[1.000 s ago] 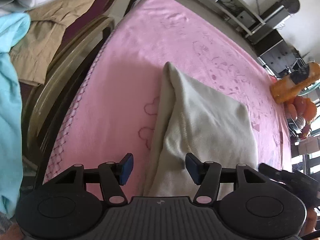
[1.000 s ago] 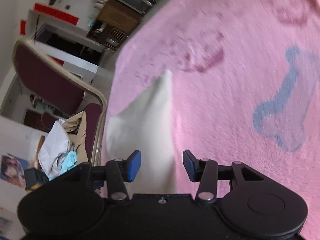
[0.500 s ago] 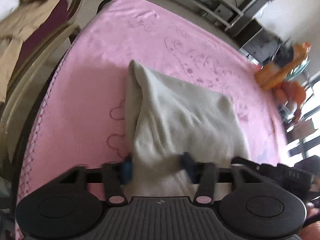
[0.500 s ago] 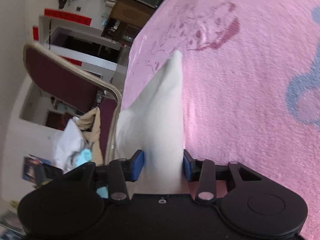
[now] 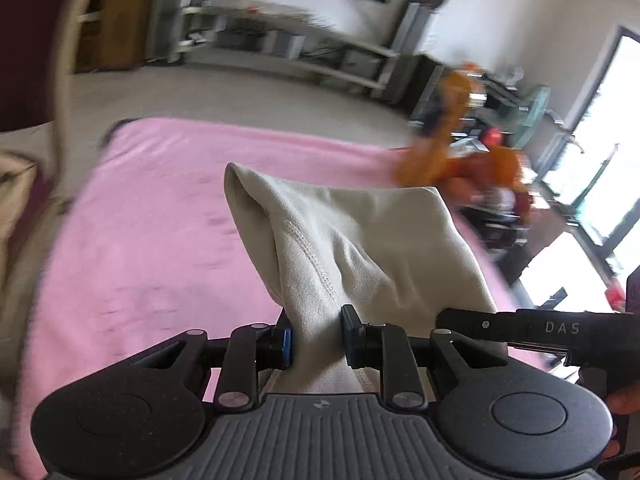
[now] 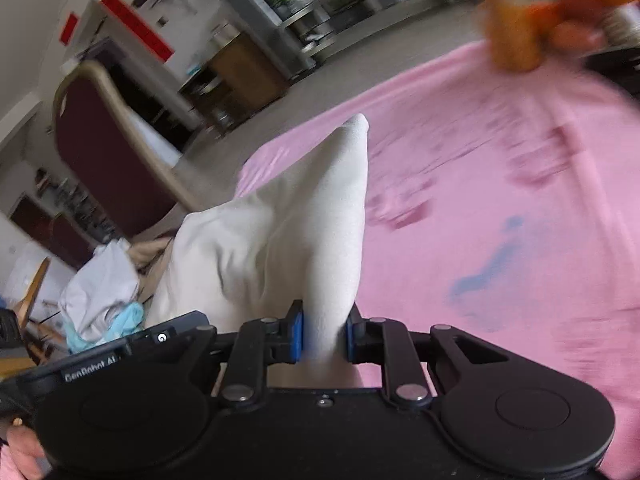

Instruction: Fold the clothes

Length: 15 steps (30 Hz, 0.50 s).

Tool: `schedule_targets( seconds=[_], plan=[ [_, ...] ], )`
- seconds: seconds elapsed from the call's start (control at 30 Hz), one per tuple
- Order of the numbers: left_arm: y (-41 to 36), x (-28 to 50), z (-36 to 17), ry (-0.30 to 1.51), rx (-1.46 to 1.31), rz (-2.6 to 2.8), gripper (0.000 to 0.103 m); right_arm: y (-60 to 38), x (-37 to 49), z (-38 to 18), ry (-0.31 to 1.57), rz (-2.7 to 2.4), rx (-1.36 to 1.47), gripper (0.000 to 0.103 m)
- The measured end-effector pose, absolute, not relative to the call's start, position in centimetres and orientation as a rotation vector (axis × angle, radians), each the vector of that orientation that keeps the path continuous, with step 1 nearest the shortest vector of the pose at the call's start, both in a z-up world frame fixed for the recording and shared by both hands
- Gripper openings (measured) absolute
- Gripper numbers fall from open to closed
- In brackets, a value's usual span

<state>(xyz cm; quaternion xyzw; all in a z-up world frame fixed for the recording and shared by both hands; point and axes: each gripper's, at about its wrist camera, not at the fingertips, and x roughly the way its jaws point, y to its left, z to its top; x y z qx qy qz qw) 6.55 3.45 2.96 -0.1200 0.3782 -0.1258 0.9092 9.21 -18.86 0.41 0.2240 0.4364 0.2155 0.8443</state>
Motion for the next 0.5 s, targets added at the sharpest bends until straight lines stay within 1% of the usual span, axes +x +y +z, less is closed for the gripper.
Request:
schedule_targets(
  seconds=[0.13, 0.23, 0.37, 0.5],
  plan=[
    [-2.5, 8.8, 1.5, 0.784, -0.253, -0.315, 0.022, -25.9, 8.1, 3.0, 0.869, 0.343, 0.461, 0.019],
    [-7.1, 10.5, 0.4, 0.787, -0.258, -0.356, 0.022, -31.2, 7.9, 3.4, 0.831, 0.264, 0.475, 0.019],
    [-13.1, 12.7, -1.0, 0.79, -0.263, -0.412, 0.022, -36.8, 9.3, 1.6, 0.793, 0.17, 0.515, 0.019],
    [-17.5, 15.2, -3.2, 0.814, -0.264, -0.43, 0.022, -40.3, 11.9, -2.1, 0.772, 0.097, 0.57, 0.019]
  ],
)
